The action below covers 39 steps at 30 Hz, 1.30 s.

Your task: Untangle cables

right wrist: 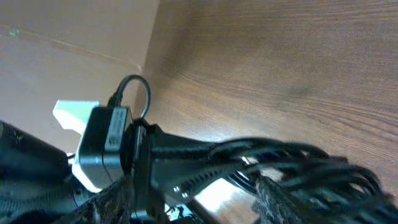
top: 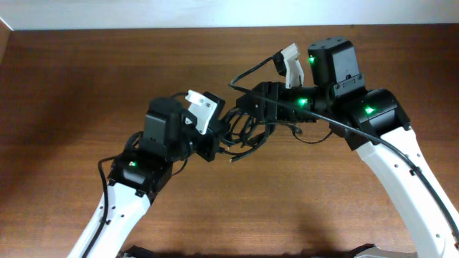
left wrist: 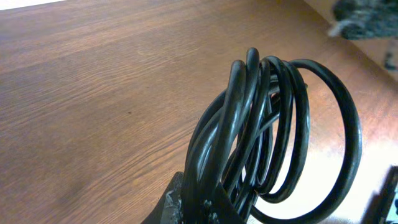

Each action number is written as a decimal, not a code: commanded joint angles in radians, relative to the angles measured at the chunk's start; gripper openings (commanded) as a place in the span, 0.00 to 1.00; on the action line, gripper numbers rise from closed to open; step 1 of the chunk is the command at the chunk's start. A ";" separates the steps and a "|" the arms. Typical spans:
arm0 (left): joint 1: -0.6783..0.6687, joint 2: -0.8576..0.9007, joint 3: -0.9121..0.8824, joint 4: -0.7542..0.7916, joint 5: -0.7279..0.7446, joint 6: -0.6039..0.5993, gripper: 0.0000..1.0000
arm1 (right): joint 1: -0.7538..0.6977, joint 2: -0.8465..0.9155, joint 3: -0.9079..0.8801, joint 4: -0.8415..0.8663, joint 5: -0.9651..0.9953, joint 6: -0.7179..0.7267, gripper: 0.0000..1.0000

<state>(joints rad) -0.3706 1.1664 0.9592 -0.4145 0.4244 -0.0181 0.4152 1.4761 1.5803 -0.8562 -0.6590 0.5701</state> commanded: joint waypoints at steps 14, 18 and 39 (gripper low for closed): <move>-0.031 -0.035 0.004 0.175 0.237 -0.172 0.00 | 0.003 0.003 0.013 -0.019 0.160 0.023 0.62; -0.031 -0.035 0.004 0.205 0.254 -0.211 0.00 | 0.003 0.021 0.013 -0.026 0.175 0.023 0.55; 0.002 -0.035 0.004 0.442 0.354 -0.385 0.00 | -0.004 0.021 0.013 -0.061 0.181 0.022 0.04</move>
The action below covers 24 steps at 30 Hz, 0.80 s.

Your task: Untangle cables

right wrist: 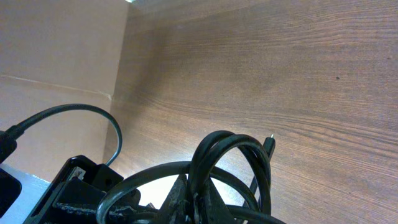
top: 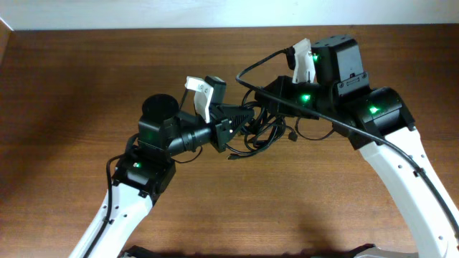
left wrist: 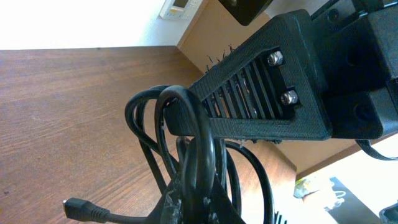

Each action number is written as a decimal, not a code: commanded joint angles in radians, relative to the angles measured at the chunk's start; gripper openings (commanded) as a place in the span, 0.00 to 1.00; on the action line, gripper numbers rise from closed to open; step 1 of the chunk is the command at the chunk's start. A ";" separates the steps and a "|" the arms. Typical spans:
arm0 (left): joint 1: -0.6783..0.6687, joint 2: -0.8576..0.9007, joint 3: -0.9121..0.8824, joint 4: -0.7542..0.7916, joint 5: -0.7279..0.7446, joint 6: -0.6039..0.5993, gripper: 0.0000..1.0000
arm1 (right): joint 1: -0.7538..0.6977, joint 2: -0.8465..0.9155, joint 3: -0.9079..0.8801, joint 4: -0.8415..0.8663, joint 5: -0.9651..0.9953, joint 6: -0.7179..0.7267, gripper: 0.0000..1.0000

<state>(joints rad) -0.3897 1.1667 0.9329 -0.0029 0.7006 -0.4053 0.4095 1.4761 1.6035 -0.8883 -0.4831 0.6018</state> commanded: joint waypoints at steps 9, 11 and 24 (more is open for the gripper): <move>0.169 -0.034 0.030 -0.309 -0.009 0.174 0.00 | -0.098 0.013 -0.010 0.078 -0.299 -0.021 0.04; 0.169 -0.034 0.030 -0.386 -0.009 0.299 0.00 | -0.097 0.013 -0.010 0.165 -0.395 -0.021 0.04; 0.170 -0.034 0.030 -0.405 -0.054 0.438 0.00 | -0.098 0.013 -0.010 -0.034 -0.185 -0.002 0.30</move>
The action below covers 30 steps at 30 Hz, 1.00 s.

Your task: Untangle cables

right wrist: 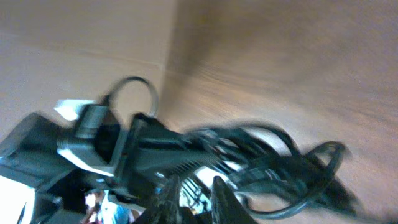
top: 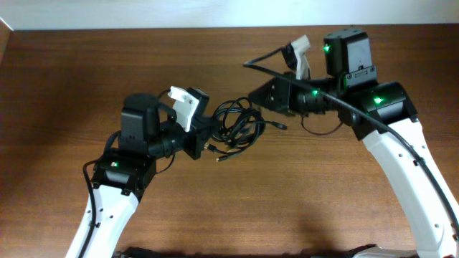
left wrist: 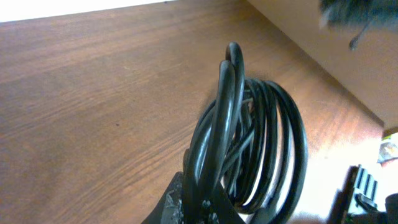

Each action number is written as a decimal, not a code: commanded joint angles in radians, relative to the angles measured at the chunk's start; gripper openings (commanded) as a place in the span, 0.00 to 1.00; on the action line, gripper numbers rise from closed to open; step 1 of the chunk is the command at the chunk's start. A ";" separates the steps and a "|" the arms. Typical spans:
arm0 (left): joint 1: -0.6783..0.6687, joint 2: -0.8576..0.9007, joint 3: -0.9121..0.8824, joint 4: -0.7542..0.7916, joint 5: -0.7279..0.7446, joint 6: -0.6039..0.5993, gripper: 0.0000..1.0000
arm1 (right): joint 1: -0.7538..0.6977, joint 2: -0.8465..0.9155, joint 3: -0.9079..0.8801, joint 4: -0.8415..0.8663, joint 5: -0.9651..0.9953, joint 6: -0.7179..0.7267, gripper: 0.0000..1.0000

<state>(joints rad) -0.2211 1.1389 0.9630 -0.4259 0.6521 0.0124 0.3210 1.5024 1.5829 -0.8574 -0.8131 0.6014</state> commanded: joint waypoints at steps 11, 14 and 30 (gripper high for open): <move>-0.018 -0.006 0.000 0.021 -0.002 0.266 0.00 | 0.002 -0.013 0.011 -0.024 0.008 0.115 0.64; -0.062 -0.006 0.000 0.033 -0.008 0.319 0.00 | 0.056 -0.013 0.011 0.010 0.021 0.122 0.65; -0.084 -0.006 0.000 0.097 0.029 0.319 0.00 | 0.098 -0.013 0.011 -0.085 0.168 0.122 0.69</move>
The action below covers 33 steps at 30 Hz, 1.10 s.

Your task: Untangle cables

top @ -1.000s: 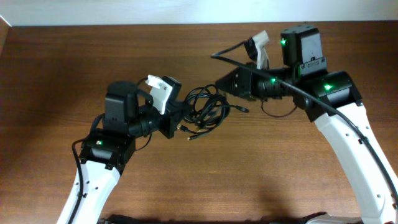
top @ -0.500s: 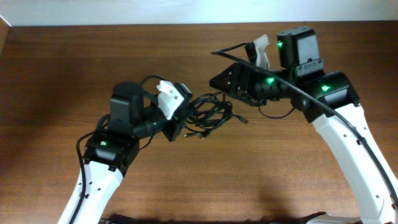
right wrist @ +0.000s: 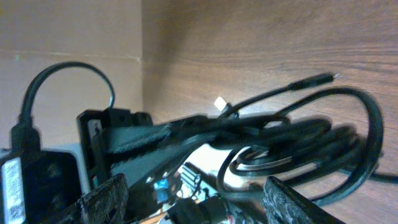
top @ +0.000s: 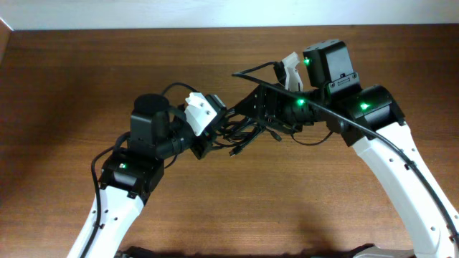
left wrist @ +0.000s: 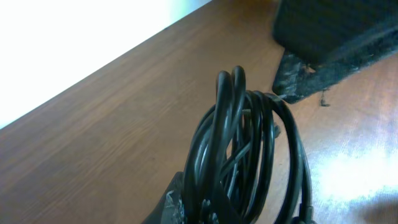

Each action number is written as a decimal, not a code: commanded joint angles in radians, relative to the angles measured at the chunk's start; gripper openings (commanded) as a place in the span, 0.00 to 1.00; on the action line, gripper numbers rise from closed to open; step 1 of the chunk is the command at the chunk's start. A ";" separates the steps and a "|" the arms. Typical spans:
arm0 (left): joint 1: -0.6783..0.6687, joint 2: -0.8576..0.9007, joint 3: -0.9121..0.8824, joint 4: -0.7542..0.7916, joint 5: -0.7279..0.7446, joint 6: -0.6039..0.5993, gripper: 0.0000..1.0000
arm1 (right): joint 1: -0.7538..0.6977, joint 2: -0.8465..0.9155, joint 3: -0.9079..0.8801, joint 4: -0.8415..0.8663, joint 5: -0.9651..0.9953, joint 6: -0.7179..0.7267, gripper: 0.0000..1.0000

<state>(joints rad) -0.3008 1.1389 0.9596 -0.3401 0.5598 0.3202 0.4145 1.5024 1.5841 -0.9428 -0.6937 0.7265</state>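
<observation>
A tangled bundle of black cables hangs between the two arms, just above the wooden table. My left gripper is shut on the bundle's left side, and in the left wrist view the loops rise out of its fingers. My right gripper stands open at the bundle's upper right. Its fingers are spread wide apart in the right wrist view, with the loops in front of them. One thin cable end with a plug sticks out free.
The brown wooden table stretches to both sides, and a white wall runs along its far edge. The right arm's own black lead arcs above the bundle. The right gripper's dark finger shows close to the loops in the left wrist view.
My right gripper, nearly shut and a little apart from the bundle before, is now wide open and closer to it, lower and to the left. The left gripper holds the bundle slightly further right.
First both grippers met at the bundle in mid-table. Then the right gripper was shut on a loop close against the left one. Then the arms stood apart with the bundle in the left gripper. Now the open right gripper is back at the bundle.
</observation>
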 commanded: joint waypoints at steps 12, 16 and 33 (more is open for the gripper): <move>-0.078 -0.006 0.003 0.078 0.184 0.011 0.00 | 0.005 -0.009 0.010 -0.001 0.051 -0.003 0.24; -0.083 -0.006 0.003 0.093 0.184 0.011 0.00 | 0.005 -0.009 0.009 -0.022 0.052 -0.004 0.15; 0.047 -0.008 0.003 0.045 0.214 -0.226 0.05 | -0.056 -0.009 0.010 -0.112 0.010 -0.095 0.04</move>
<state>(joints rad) -0.3340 1.1446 0.9440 -0.3027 0.7368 0.2226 0.3954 1.4971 1.5951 -1.0256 -0.6872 0.6933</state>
